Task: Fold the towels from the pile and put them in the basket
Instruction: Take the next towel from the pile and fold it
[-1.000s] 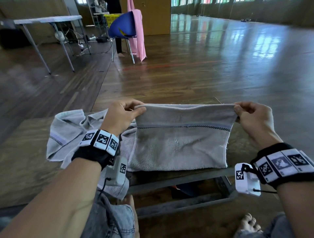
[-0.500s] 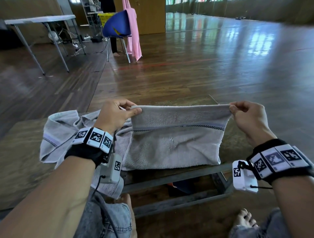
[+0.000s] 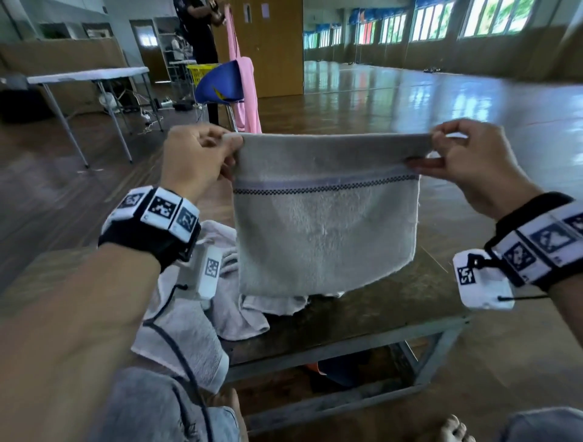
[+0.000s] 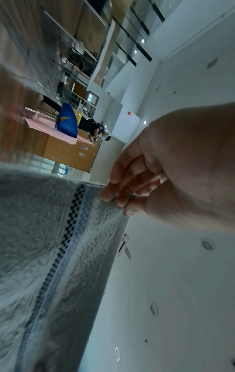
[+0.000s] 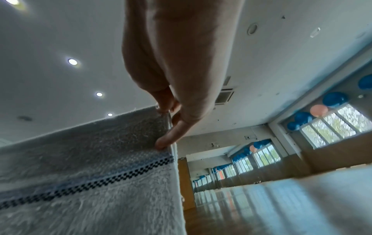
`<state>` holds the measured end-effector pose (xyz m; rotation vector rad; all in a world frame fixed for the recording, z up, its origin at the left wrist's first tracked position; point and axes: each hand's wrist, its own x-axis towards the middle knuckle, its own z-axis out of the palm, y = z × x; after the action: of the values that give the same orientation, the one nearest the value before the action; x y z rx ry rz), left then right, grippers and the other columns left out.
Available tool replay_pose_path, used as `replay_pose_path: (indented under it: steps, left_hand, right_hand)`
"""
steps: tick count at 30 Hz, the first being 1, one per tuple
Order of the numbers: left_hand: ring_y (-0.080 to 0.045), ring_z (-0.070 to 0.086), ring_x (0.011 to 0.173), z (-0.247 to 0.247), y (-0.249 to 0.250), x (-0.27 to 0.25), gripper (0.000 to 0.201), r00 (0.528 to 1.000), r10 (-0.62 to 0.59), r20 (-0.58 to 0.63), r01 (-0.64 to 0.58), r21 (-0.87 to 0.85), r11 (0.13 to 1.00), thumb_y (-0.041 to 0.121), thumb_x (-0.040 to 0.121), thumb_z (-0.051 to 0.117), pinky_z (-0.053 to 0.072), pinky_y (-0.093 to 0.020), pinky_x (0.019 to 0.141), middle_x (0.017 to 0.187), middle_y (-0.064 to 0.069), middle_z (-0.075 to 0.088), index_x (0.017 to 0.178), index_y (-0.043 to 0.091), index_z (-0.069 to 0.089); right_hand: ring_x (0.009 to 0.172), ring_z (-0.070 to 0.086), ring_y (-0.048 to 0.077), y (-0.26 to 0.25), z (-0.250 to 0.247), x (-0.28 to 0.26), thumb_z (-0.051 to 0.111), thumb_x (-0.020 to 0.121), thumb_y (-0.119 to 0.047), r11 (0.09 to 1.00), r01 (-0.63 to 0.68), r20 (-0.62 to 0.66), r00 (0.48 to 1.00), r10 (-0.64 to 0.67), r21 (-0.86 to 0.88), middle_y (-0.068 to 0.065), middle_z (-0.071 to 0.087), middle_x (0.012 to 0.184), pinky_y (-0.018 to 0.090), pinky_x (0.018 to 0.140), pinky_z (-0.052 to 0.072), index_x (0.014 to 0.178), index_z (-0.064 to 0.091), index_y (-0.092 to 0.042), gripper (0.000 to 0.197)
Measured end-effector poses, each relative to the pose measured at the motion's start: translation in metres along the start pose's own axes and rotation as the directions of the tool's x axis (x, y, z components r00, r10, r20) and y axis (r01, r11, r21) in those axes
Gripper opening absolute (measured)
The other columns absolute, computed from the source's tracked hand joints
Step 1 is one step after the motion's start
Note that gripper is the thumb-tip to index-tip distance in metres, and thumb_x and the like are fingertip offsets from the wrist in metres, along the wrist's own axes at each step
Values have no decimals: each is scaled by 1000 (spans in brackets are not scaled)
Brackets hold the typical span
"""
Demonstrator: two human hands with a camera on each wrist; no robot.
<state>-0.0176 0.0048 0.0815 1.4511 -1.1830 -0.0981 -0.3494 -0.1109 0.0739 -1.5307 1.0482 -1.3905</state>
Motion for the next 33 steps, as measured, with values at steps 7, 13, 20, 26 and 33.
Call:
replay_pose_path:
  steps: [7, 13, 20, 26, 33]
  left_hand:
    - [-22, 72, 78, -16, 34, -1, 11, 971, 232, -57, -230, 32, 973, 32, 85, 69, 60, -42, 76, 82, -1, 73, 90, 23, 73]
    - [-12, 65, 69, -16, -21, -67, 12, 919, 10, 395, -85, 171, 982, 37, 88, 71, 54, -32, 70, 73, 11, 73, 82, 27, 72]
    - [-24, 73, 85, 10, -66, -114, 23, 319, -504, 802, 59, 514, 856, 30, 91, 69, 60, -40, 83, 87, -12, 74, 94, 8, 71]
    - [-17, 74, 68, 26, -79, -95, 20, 423, -517, 744, 140, 510, 849, 27, 92, 68, 56, -23, 60, 83, -8, 76, 95, 7, 70]
    - [-5, 61, 45, 52, -124, -66, 19, 840, -344, 420, 163, 409, 898, 30, 88, 73, 42, -15, 39, 53, 8, 67, 74, 19, 69]
  right_hand:
    - [98, 74, 25, -35, -36, -14, 55, 103, -10, 977, 206, -11, 979, -206, 56, 15, 63, 112, 29, 84, 61, 89, 64, -21, 20]
    - [85, 59, 17, 45, -83, -79, 58, 101, -13, 942, 53, 216, 976, 21, -332, 1, 65, 86, 44, 88, 55, 88, 66, -21, 17]
    - [84, 62, 22, 113, -97, -141, 62, 98, -8, 817, -182, 458, 752, 474, -546, 12, 69, 88, 49, 87, 53, 96, 69, -4, 8]
    - [81, 67, 23, 130, -84, -120, 64, 97, -8, 849, -200, 326, 861, 391, -490, 16, 73, 94, 48, 85, 58, 96, 69, -7, 5]
    - [74, 69, 16, 162, -43, -57, 68, 95, -15, 875, -55, 213, 961, 178, -482, -2, 76, 84, 32, 71, 57, 90, 72, -24, 11]
